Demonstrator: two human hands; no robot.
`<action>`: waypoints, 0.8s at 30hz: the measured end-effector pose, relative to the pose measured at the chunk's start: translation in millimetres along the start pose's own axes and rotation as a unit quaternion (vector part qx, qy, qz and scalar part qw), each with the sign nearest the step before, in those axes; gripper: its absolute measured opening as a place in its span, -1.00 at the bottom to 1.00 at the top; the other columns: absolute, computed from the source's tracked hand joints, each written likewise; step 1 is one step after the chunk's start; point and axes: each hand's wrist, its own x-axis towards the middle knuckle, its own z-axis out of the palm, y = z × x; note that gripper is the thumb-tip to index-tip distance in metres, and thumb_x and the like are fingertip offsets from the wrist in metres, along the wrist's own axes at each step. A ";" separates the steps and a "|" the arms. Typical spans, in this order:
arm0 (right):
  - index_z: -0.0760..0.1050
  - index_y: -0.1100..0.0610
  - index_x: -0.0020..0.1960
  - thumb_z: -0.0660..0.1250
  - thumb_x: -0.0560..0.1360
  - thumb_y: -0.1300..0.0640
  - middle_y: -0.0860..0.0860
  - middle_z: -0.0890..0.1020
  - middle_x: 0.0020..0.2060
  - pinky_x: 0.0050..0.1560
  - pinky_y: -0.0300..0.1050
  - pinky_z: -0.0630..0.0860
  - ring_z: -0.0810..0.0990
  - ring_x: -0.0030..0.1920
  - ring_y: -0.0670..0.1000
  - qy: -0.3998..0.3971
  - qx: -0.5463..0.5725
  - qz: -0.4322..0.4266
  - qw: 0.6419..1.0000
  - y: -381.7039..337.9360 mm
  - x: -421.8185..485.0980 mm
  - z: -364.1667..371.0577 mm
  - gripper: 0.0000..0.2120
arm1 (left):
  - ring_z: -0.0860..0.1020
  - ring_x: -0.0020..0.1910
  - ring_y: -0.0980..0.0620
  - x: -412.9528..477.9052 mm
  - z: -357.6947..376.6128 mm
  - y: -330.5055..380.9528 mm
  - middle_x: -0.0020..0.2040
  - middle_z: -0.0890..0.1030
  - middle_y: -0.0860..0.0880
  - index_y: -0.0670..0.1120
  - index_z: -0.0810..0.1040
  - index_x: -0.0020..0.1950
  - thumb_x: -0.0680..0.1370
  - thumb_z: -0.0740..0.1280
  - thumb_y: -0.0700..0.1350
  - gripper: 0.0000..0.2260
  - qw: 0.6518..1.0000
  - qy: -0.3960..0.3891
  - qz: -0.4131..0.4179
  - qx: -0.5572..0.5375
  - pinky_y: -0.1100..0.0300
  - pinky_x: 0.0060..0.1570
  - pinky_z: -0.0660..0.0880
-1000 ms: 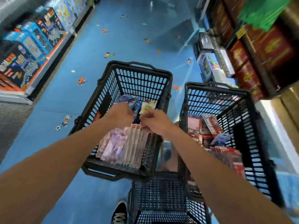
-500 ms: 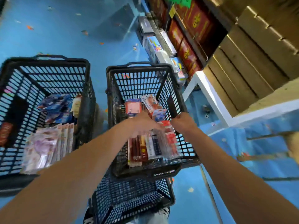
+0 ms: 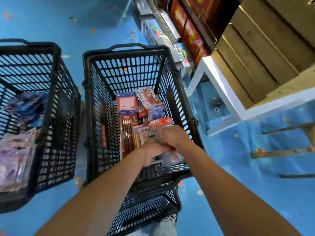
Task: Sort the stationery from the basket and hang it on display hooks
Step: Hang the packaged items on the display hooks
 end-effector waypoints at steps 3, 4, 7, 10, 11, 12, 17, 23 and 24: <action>0.52 0.22 -0.12 0.17 0.63 0.09 0.23 0.62 0.04 0.04 0.03 0.52 0.62 0.06 0.21 -0.009 -0.009 0.021 1.000 -0.1 6.3 3.1 -0.73 | 0.71 -0.07 -0.02 5.3 -0.5 -2.1 -0.09 0.76 -0.12 -0.15 0.64 -0.04 0.45 0.55 -0.30 -0.84 1.000 0.008 0.000 -0.004 0.08 -0.03 0.60; 0.51 0.23 -0.10 0.18 0.64 0.04 0.22 0.63 0.02 0.05 0.04 0.55 0.63 0.04 0.21 -0.013 -0.003 0.029 0.999 1.3 7.6 4.8 -0.71 | 0.71 -0.07 -0.02 6.4 -1.3 -1.8 -0.10 0.76 -0.12 -0.17 0.65 -0.02 0.45 0.55 -0.28 -0.84 1.000 0.006 -0.003 -0.005 0.07 -0.02 0.60; 0.54 0.23 -0.04 0.19 0.64 0.05 0.17 0.60 -0.10 0.07 0.10 0.59 0.63 -0.03 0.17 -0.027 0.055 0.050 0.997 8.2 14.6 11.8 -0.72 | 0.66 -0.13 0.01 6.2 -3.5 -0.1 -0.13 0.73 -0.09 -0.21 0.67 0.07 0.45 0.55 -0.25 -0.79 1.000 0.003 -0.014 -0.006 0.10 0.00 0.53; 0.52 0.15 -0.17 0.21 0.45 0.02 0.14 0.56 -0.26 -0.12 0.03 0.49 0.56 -0.19 0.14 -0.051 0.107 0.087 0.989 9.1 18.6 12.5 -0.78 | 0.62 -0.25 0.07 13.2 -4.6 -1.3 -0.22 0.71 -0.05 -0.23 0.67 0.05 0.44 0.55 -0.27 -0.79 1.000 0.010 -0.013 -0.006 0.18 -0.10 0.49; 0.52 0.12 -0.17 0.20 0.34 0.01 0.11 0.55 -0.29 -0.16 -0.03 0.45 0.54 -0.22 0.13 -0.061 0.123 0.091 0.986 10.6 21.3 12.5 -0.78 | 0.60 -0.33 0.11 15.1 -5.4 -2.0 -0.27 0.69 -0.03 -0.22 0.66 0.00 0.45 0.54 -0.29 -0.84 1.000 0.012 -0.012 -0.003 0.25 -0.23 0.47; 0.52 0.10 -0.18 0.18 0.29 0.01 0.09 0.55 -0.31 -0.21 -0.07 0.42 0.52 -0.24 0.12 -0.069 0.135 0.095 0.984 11.3 23.6 12.4 -0.77 | 0.56 -0.41 0.14 16.2 -6.0 -2.2 -0.32 0.67 -0.02 -0.20 0.65 -0.05 0.46 0.52 -0.30 -0.89 1.000 0.014 -0.013 -0.001 0.29 -0.35 0.43; 0.48 0.08 -0.32 0.15 0.50 0.09 0.03 0.57 -0.43 -0.30 -0.11 0.36 0.50 -0.30 0.08 -0.073 0.166 0.113 0.977 13.8 27.9 10.5 -0.74 | 0.51 -0.36 0.10 22.9 -8.5 -3.9 -0.27 0.64 -0.04 -0.16 0.63 -0.08 0.48 0.50 -0.30 -0.90 0.999 0.022 -0.018 -0.015 0.24 -0.33 0.41; 0.50 0.11 -0.24 0.25 0.36 0.01 0.09 0.60 -0.28 -0.12 -0.03 0.52 0.59 -0.19 0.13 -0.080 0.143 0.100 0.981 11.3 26.9 6.8 -0.83 | 0.72 -0.04 -0.07 19.6 -5.2 -3.3 -0.08 0.75 -0.16 -0.23 0.64 0.08 0.41 0.55 -0.35 -0.73 0.996 0.013 -0.017 -0.090 0.01 0.11 0.65; 0.46 0.09 -0.28 0.25 0.30 0.02 0.07 0.55 -0.32 -0.10 -0.01 0.48 0.55 -0.22 0.11 -0.085 0.147 0.094 0.981 12.4 28.2 5.0 -0.86 | 0.72 -0.08 -0.06 18.5 -6.4 -2.1 -0.08 0.75 -0.15 -0.24 0.65 0.10 0.40 0.56 -0.34 -0.70 0.995 0.009 -0.015 -0.096 0.06 0.00 0.66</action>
